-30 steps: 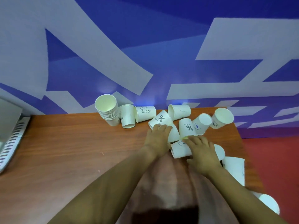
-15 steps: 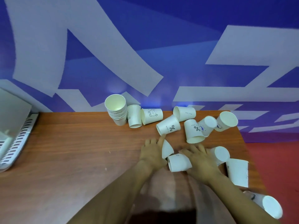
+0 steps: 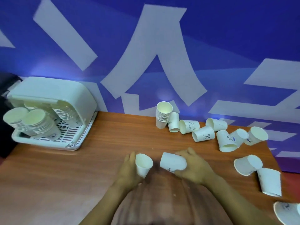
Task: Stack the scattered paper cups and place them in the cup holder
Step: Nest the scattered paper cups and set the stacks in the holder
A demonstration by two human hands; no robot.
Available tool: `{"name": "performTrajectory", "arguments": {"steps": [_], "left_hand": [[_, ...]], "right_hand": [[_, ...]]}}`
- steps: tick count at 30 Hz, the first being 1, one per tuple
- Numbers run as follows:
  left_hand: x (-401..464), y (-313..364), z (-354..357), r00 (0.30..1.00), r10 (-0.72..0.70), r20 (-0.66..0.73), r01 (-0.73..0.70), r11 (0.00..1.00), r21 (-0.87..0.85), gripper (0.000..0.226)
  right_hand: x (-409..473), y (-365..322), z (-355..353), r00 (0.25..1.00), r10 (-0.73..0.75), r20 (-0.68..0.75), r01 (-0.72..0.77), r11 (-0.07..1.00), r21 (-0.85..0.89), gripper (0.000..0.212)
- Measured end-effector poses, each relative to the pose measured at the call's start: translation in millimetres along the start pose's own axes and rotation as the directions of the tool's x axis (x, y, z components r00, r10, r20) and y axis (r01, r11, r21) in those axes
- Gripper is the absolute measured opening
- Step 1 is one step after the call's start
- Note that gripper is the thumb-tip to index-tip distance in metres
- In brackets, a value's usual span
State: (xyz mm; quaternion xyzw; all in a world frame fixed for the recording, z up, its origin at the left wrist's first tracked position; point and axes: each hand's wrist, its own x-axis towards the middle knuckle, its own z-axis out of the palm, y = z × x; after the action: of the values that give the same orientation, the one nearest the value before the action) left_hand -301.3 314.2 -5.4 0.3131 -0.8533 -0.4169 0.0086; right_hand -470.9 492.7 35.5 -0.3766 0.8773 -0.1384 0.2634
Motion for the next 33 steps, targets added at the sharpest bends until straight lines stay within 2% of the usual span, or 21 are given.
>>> {"name": "performTrajectory", "arguments": {"steps": [2,4,7,11,17,22,27,30,33], "left_hand": [[-8.4,-16.7,-24.9,0.999,0.012,-0.038,-0.015,0.996,-0.088,0.051],[-12.8,-32.8,-52.5,0.998,0.020,-0.056,-0.028,0.989,-0.146,0.050],[-19.0,-57.5,-98.0,0.995,0.034,-0.095,-0.052,0.980,-0.194,0.061],[-22.5,-105.0,-147.4,0.992,0.064,-0.108,-0.081,0.983,-0.162,0.088],[-21.7,-157.6,-206.3,0.985,-0.001,-0.173,-0.026,0.988,-0.155,0.084],[-2.8,-178.5,-246.9,0.969,0.052,-0.240,-0.083,0.989,-0.125,0.078],[32.3,-182.8,-261.9,0.950,0.066,-0.307,-0.078,0.997,-0.027,0.079],[54.7,-182.9,-260.8,0.958,0.090,-0.271,-0.077,0.995,0.059,0.083],[72.6,-185.7,-255.9,0.983,0.024,-0.183,0.003,0.989,0.145,0.085]], "right_hand": [[3.3,-30.0,12.2,1.000,-0.013,-0.012,0.014,1.000,0.029,0.074],[7.3,-62.6,24.6,0.999,-0.011,-0.033,0.013,0.998,0.062,0.077],[15.5,-114.6,44.3,0.998,-0.003,-0.058,0.009,0.994,0.105,0.080],[34.3,-178.1,68.6,0.995,-0.010,-0.100,0.019,0.996,0.087,0.066],[55.5,-242.0,104.1,0.992,0.013,-0.125,-0.003,0.997,0.078,0.067],[65.5,-268.3,118.5,0.992,0.042,-0.117,-0.026,0.990,0.137,0.068],[82.5,-278.0,110.9,0.994,0.057,-0.098,-0.041,0.987,0.155,0.067],[91.7,-280.9,104.4,0.990,0.070,-0.120,-0.043,0.976,0.214,0.068],[97.9,-281.0,103.1,0.988,0.080,-0.134,-0.042,0.962,0.269,0.071]]}}
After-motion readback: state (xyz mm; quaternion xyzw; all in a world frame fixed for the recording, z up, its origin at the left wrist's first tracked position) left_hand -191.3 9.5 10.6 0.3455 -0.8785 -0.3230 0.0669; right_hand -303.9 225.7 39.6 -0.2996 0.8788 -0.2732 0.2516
